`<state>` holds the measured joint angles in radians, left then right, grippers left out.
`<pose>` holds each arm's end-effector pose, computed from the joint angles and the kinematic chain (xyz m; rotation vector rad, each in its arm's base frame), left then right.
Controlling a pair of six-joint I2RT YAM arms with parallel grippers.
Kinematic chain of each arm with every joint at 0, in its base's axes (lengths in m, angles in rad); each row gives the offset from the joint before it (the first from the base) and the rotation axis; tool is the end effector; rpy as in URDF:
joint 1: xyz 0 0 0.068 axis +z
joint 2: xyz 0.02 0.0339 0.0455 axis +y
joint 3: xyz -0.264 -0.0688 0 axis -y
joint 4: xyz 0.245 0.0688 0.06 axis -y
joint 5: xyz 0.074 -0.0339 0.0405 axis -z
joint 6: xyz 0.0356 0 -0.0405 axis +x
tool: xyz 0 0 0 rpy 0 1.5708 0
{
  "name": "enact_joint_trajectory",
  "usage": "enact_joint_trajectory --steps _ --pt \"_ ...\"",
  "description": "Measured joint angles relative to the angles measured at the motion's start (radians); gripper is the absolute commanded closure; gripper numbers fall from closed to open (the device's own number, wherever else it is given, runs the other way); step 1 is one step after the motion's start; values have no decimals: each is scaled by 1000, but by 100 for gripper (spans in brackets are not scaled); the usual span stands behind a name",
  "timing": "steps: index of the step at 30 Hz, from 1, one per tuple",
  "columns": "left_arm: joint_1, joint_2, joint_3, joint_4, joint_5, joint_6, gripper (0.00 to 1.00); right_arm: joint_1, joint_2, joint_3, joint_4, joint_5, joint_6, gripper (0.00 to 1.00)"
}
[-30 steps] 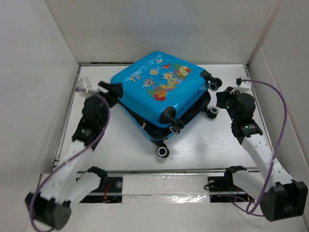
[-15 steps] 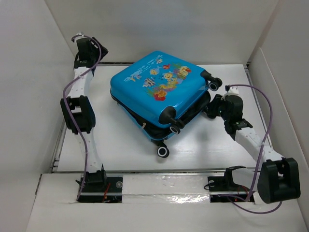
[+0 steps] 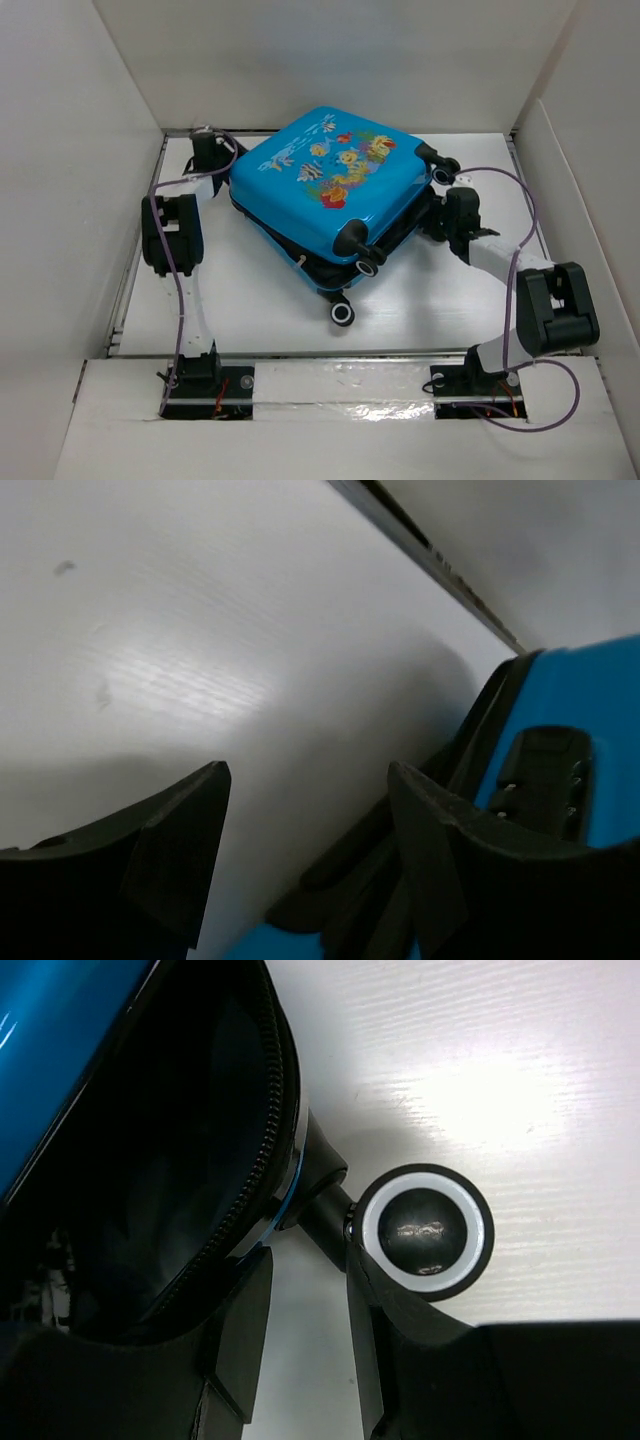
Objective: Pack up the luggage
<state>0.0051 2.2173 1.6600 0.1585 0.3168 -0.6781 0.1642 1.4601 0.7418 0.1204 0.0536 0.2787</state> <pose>0.5181 -0.0084 0.2037 -0.4735 1.9694 -0.7452 0.3015 0.0480 0.1982 0.1552 2.1688 0.1957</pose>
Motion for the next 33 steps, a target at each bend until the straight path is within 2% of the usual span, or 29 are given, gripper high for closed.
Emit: enact_joint_trajectory --steps 3,7,11,13,15,18,21,24,29,33 --pt "46 -144 -333 195 -43 -95 41 8 71 79 -23 29 -23 57" --pt "60 -320 -679 447 -149 -197 42 9 198 223 -31 35 -72 56" --pt "40 -509 -993 610 -246 -243 42 19 318 421 -127 51 -149 46" --pt "10 -594 -1101 639 -290 -241 42 23 389 556 -180 43 -201 41" --pt "-33 -695 -1198 651 -335 -230 42 27 465 697 -223 11 -247 31" --pt "-155 -895 -1323 578 -451 -175 42 34 619 993 -327 -43 -323 22" --pt "-338 -1059 -1387 451 -563 -128 42 53 799 1341 -370 -163 -373 15" --pt "-497 -1256 -1481 317 -576 -131 42 79 940 1625 -418 -229 -383 8" --pt "-617 -1626 -1574 103 -555 -147 39 196 933 1677 -400 -435 -279 5" --pt "-632 -1778 -1567 -37 -598 -130 27 301 831 1533 -356 -510 -254 4"
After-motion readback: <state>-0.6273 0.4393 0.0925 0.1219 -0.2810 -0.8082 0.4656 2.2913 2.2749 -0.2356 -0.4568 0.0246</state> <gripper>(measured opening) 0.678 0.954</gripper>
